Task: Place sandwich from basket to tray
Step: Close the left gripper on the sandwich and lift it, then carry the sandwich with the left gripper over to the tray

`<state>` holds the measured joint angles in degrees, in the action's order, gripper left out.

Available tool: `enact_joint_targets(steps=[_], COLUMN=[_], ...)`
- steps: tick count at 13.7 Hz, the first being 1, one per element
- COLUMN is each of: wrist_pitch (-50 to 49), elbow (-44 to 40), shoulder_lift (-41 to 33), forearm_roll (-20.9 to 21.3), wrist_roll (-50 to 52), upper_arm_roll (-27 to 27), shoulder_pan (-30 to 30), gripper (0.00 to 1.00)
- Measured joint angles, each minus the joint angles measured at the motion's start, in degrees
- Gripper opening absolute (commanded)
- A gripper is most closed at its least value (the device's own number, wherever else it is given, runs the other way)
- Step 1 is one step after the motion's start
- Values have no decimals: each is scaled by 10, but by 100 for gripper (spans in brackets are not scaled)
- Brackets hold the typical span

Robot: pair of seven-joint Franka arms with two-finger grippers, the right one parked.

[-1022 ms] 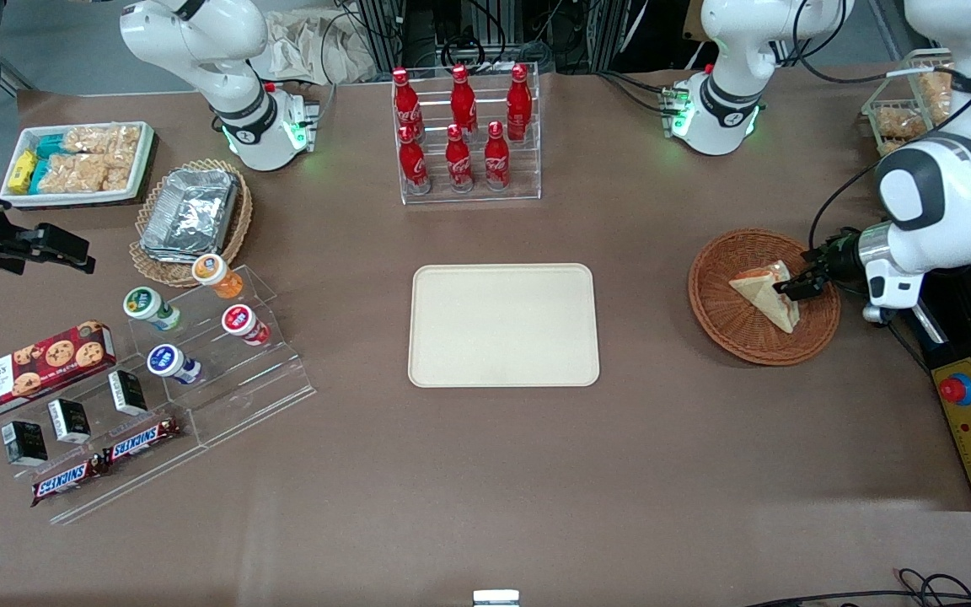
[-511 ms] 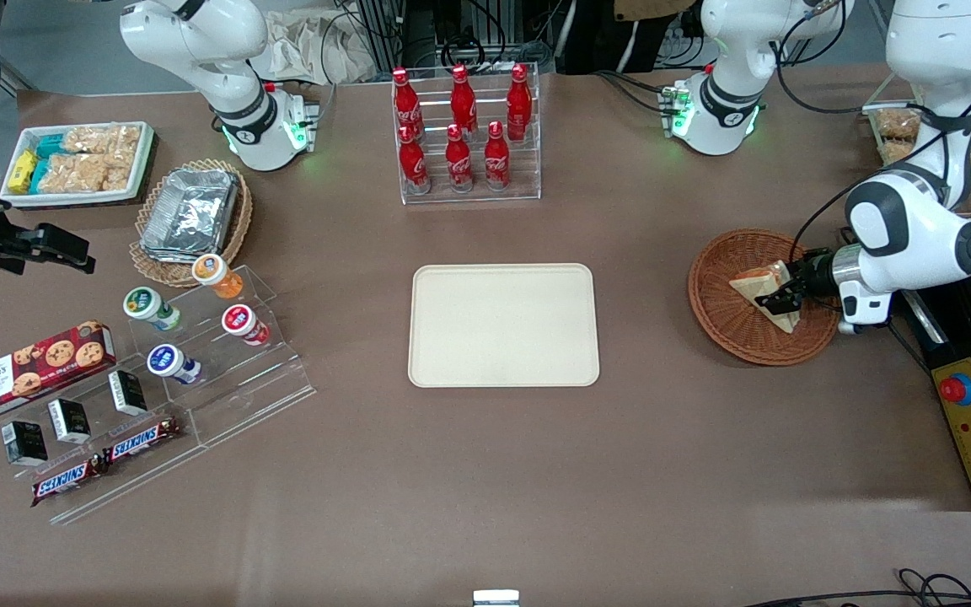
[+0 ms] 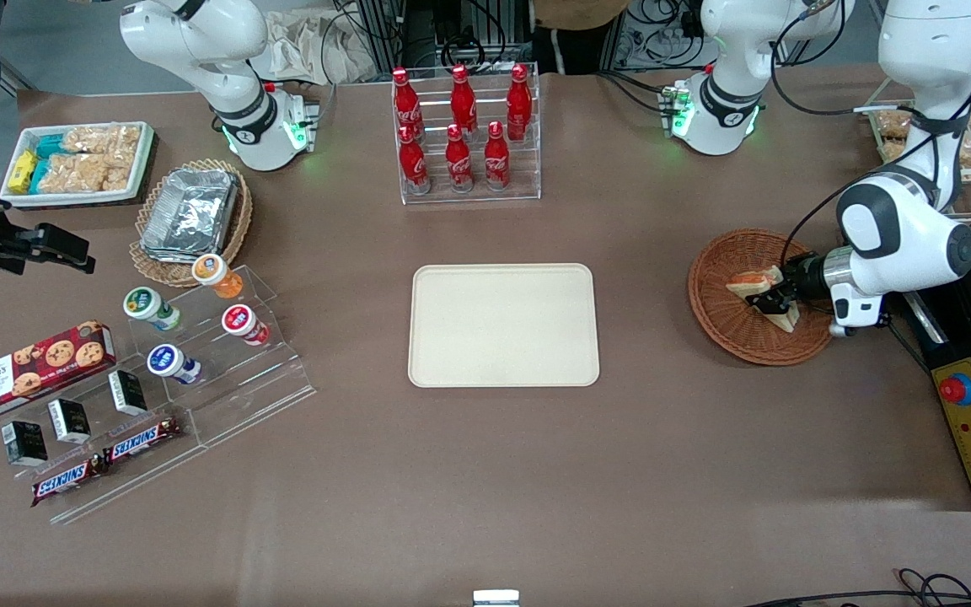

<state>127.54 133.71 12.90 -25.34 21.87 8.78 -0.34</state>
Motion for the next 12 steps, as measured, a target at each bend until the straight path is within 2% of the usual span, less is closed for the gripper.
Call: enact_joint_targets(steps=[3,5,8,12], wrist_pitch=[-3,-34,-151,-334], elbow=[-7,-17,-69,-205], shoulder_lift=[-6,-23,-61,-82], forearm_roll=[3,38,106,133], wrist_roll=[0,-1,24,40], upper_arm_roll=[2,3,7,6], shoulder_pan=[0,0,4,4], gripper=[36,36,36,37])
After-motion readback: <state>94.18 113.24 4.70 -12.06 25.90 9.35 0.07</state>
